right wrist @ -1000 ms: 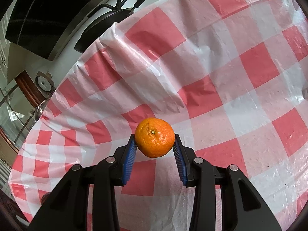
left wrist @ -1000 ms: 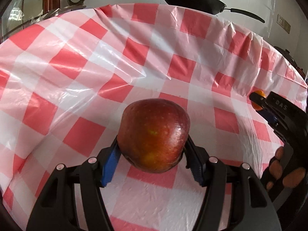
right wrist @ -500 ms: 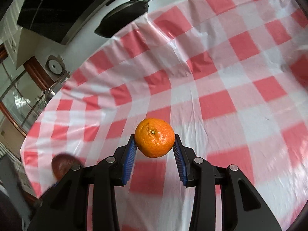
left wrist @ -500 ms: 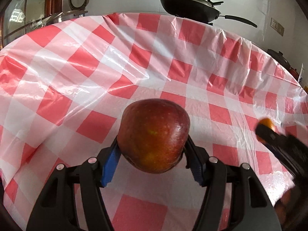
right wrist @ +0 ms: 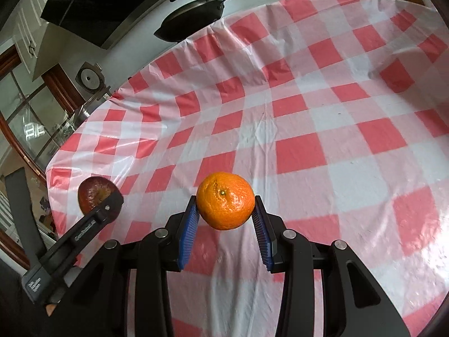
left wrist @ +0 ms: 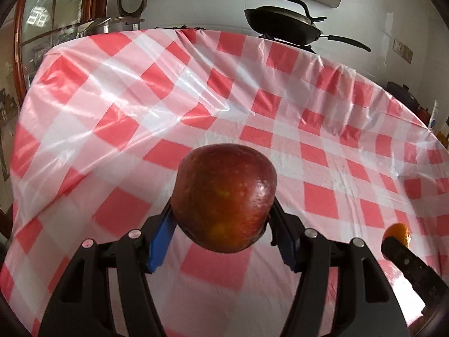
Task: Organize fruits
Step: 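Carry the apple in the left tool over the box while the right tool carries the mandarin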
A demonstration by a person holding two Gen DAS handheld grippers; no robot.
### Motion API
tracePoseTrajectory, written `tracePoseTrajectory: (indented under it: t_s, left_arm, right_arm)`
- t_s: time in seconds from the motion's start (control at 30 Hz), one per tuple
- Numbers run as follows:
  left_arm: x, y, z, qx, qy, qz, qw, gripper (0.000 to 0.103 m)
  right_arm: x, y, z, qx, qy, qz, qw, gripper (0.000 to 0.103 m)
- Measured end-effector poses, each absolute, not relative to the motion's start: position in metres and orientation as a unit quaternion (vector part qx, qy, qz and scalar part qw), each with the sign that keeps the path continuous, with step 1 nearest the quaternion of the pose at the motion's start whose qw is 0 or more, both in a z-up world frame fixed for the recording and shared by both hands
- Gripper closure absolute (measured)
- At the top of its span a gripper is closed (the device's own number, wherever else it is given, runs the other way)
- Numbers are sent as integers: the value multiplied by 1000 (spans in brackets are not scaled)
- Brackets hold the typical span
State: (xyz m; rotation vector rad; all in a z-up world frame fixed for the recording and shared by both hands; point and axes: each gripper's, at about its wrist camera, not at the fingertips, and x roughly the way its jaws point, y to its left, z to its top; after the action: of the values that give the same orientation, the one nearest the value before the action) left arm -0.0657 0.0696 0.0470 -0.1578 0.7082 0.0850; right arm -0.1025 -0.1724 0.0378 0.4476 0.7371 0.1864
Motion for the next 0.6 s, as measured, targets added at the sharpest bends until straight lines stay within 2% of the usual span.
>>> tracePoseTrajectory:
  t_s: [0.6]
  left_arm:
    - [-164,-9,51,-18,375,-85,923,39]
  right_arm:
    - [-183,-257,42,246,335,41,909,64]
